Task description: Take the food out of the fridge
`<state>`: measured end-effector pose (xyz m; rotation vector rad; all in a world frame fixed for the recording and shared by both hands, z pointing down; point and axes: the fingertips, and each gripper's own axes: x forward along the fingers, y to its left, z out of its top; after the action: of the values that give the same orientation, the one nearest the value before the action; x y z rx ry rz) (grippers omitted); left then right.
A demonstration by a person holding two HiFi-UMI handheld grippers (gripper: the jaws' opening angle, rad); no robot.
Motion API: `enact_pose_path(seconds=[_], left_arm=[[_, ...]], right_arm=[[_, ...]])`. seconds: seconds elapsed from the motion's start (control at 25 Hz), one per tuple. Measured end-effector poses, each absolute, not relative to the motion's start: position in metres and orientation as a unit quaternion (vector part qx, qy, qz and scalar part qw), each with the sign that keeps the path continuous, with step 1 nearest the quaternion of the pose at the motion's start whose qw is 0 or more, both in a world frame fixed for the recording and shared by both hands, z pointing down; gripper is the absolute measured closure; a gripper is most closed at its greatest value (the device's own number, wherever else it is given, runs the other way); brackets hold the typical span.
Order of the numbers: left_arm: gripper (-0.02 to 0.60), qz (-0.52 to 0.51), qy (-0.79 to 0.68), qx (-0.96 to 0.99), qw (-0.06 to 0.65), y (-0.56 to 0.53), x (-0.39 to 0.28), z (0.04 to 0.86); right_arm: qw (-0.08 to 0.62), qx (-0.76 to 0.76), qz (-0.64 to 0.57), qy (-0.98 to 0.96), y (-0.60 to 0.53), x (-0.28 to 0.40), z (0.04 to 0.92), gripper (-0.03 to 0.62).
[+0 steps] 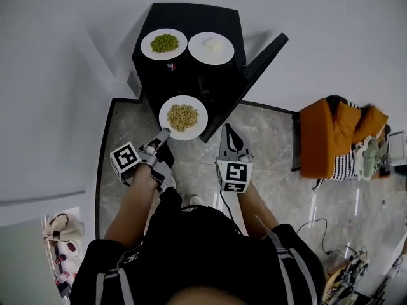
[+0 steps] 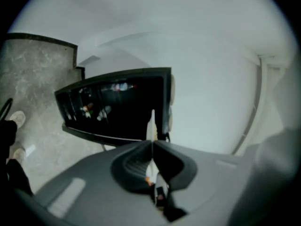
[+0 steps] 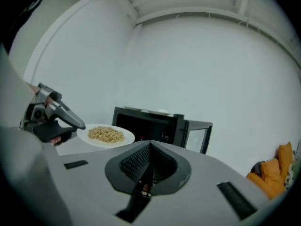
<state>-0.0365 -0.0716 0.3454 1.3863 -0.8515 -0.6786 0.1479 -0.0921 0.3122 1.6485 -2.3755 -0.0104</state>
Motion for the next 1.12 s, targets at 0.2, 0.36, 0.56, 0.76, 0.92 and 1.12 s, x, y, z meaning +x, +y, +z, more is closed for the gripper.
enact_pose_path(seconds=[0.2, 0.36, 0.56, 0.76, 0.92, 1.12], left_arm=[[0.572, -0.316, -0.362, 0.629, 0.611, -0.077, -0.034, 0.297], [0.571, -0.317, -0.357, 0.635, 0.606, -0.086, -0.034, 0.280], [0.571, -0.321, -0.354, 0.638, 0.603, -0.090, -0.036, 0.272], [0.571, -0.322, -0.352, 0.640, 0.603, -0.090, -0.037, 0.271], [0.571, -0.324, -0.347, 0.640, 0.604, -0.090, -0.037, 0.273], [0.572, -0.333, -0.336, 0.636, 0.610, -0.091, -0.036, 0.275]], right_arm=[[0.079, 0.569, 0.008, -0.818, -0.092, 0.144, 0.269, 0.595], [0.050, 0.572, 0.024, -0.818, -0.094, 0.141, 0.252, 0.595], [0.060, 0.571, 0.021, -0.818, -0.097, 0.136, 0.247, 0.595], [0.048, 0.572, 0.031, -0.819, -0.097, 0.133, 0.241, 0.595], [0.048, 0.567, 0.035, -0.822, -0.097, 0.126, 0.243, 0.595], [0.051, 0.562, 0.040, -0.824, -0.099, 0.119, 0.245, 0.595]])
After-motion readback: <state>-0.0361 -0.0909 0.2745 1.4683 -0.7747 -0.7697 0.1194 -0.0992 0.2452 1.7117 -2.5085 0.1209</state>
